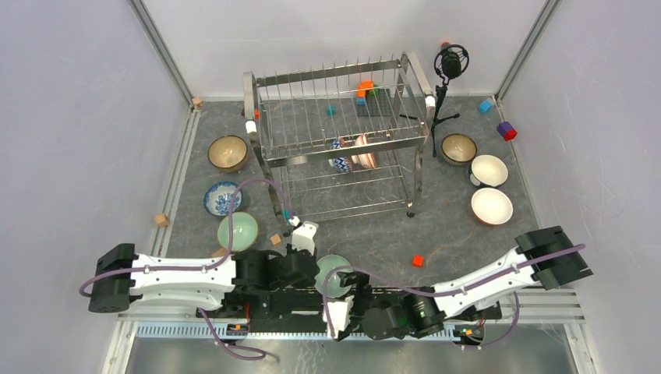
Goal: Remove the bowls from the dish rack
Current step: Place the bowl with the bowl.
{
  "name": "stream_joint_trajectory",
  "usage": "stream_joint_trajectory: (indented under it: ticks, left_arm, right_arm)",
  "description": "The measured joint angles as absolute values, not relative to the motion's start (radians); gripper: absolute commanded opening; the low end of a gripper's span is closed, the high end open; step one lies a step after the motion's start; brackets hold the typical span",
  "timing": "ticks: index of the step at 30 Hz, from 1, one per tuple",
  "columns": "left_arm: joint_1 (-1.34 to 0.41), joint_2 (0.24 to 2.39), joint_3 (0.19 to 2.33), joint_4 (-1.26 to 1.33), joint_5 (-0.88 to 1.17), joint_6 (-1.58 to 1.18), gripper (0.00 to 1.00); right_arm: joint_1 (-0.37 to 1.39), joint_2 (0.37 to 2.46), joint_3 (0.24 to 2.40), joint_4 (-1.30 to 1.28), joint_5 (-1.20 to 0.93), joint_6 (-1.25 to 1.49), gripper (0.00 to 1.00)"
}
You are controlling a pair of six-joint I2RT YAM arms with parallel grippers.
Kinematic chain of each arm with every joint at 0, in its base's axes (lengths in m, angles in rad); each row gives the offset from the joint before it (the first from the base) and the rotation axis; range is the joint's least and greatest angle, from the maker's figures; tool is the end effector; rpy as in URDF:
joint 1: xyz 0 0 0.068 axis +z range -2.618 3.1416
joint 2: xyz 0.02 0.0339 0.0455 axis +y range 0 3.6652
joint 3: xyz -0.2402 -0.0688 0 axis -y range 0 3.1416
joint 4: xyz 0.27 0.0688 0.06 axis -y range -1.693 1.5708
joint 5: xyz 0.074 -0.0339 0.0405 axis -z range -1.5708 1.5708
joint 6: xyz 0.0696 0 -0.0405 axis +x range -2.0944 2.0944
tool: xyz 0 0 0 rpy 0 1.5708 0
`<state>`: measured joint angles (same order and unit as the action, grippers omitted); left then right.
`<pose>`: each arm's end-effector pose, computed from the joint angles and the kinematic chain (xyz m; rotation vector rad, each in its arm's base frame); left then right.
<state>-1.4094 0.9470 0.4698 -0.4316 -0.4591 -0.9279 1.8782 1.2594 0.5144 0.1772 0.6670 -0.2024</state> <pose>0.0676 -0.2230 0.1302 0.3880 2.3948 -0.5435 -0.0479 0.2933 0.1340 -1.5244 1.3321 0.3494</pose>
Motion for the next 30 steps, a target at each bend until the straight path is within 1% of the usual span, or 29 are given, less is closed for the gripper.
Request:
stream_joint_trajectory:
  ticks: [7,12,16,22,26,30]
  left_arm:
    - [-1.409,0.832,0.466,-0.49,-0.49,-0.955,0.02]
    - [-1.409,0.708,0.445,-0.51,-0.498,-0.997,0.02]
    - [-1.409,0.631,0.45,-0.593,-0.528,-1.024,0.02]
    - [-1.409,0.506,0.505,-0.828,-0.633,-1.072,0.02]
    - [-1.409,0.421,0.545,-0.924,-0.741,-1.09,0.02]
    - [-1.409,0.424,0.614,-1.025,-0.859,-1.133,0.02]
  right_arm:
    - [1.878,1.074,0.508,0.202,0.792,0.037,0.98]
    - [1.878,0.935,0.382,0.287,0.859,0.136,0.98]
    - [1.878,0.868,0.271,0.331,0.899,0.181,0.98]
    - [1.878,0.863,0.189,0.397,0.941,0.206,0.98]
    - [1.878,0.916,0.162,0.432,0.964,0.217,0.98]
    - [1.876,0.984,0.162,0.44,0.978,0.233,0.98]
